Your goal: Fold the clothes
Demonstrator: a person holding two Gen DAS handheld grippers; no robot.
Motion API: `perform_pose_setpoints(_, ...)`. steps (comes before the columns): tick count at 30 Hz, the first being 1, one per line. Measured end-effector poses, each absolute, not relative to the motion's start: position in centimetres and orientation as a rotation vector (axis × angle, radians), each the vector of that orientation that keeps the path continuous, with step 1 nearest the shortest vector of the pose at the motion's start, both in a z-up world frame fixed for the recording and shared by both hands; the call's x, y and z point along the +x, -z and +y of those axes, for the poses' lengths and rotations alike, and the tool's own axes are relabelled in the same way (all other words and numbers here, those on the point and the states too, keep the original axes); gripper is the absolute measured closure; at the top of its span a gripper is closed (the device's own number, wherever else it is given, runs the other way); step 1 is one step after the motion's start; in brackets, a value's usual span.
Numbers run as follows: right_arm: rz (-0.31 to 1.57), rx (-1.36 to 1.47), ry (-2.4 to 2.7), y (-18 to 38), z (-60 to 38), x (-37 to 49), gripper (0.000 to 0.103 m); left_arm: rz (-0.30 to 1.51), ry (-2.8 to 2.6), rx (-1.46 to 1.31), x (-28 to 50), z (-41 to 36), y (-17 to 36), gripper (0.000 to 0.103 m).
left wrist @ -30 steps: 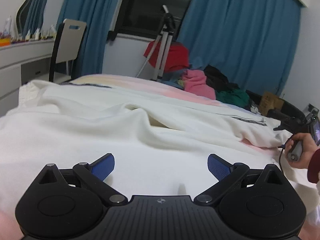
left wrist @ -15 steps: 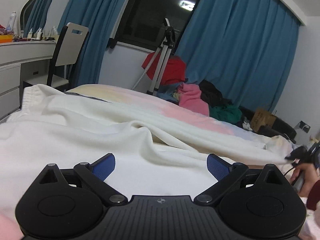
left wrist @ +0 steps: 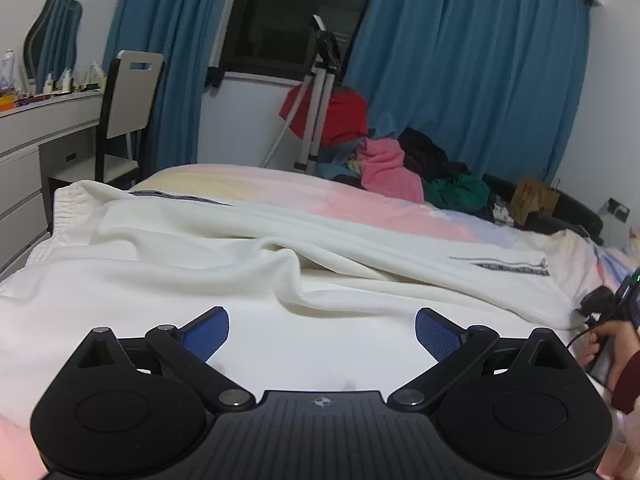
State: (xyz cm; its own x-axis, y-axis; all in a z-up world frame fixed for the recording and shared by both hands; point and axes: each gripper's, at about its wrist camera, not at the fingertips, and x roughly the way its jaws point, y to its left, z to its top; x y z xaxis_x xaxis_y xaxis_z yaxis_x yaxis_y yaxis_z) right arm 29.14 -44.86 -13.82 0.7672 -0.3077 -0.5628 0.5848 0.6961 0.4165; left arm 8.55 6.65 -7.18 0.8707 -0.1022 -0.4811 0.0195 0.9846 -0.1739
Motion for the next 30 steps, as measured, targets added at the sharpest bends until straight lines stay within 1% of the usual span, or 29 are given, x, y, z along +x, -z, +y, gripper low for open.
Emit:
perform_pose_setpoints(1,0.498,0.603,0.519,13.1,-44.3,28.8,0.087,0.509,0.07,-0.156,8.4,6.4,7.2,0.002)
perform_pose_setpoints(2,0.499,0.573,0.509,12.3,-43.7,28.3,0.08,0.502,0.075,-0.145,8.1,6.3,7.2,0.002)
perform_pose_setpoints(3,0.494,0.54,0.5,11.5,-43.0,27.8,0.065,0.495,0.079,-0.134,7.7,6.1,7.2,0.002)
perform_pose_setpoints(4,0.487,0.506,0.486,10.6,-42.0,27.0,0.057,0.489,0.081,-0.123,7.4,5.9,7.2,0.002)
perform_pose_setpoints(5,0.481,0.475,0.468,9.8,-41.0,26.2,0.046,0.485,0.08,-0.113,7.2,5.8,7.2,0.002)
perform_pose_setpoints(6,0.478,0.456,0.438,9.1,-40.1,25.3,0.044,0.483,0.079,-0.105,7.0,5.6,7.2,0.002)
perform_pose_setpoints(11,0.471,0.454,0.266,5.4,-36.3,20.1,0.045,0.483,0.072,-0.097,6.2,5.5,7.2,0.002)
perform_pose_setpoints(13,0.486,0.424,0.229,4.2,-34.5,18.0,0.039,0.484,0.077,-0.1,5.8,5.5,7.2,0.002)
perform_pose_setpoints(14,0.494,0.401,0.212,3.6,-33.7,16.9,0.033,0.482,0.078,-0.093,5.6,5.4,7.1,0.002)
perform_pose_setpoints(15,0.498,0.379,0.196,3.1,-32.8,15.9,0.033,0.476,0.075,-0.078,5.3,5.2,7.1,0.002)
perform_pose_setpoints(19,0.496,0.332,0.131,2.4,-30.3,11.7,0.033,0.475,0.076,-0.047,4.3,4.6,6.9,0.002)
perform_pose_setpoints(23,0.469,0.305,0.067,1.9,-28.3,9.8,0.032,0.46,0.091,-0.015,3.4,3.9,6.9,0.0)
perform_pose_setpoints(25,0.455,0.305,0.04,1.8,-27.5,9.5,0.026,0.468,0.089,0.01,3.3,3.7,7.2,0.0)
perform_pose_setpoints(26,0.453,0.311,0.027,1.8,-27.3,9.5,0.019,0.481,0.085,0.009,3.4,3.9,7.5,0.0)
perform_pose_setpoints(30,0.484,0.4,0.006,2.6,-28.0,10.3,0.019,0.542,0.054,-0.028,4.3,5.0,8.4,0.0)
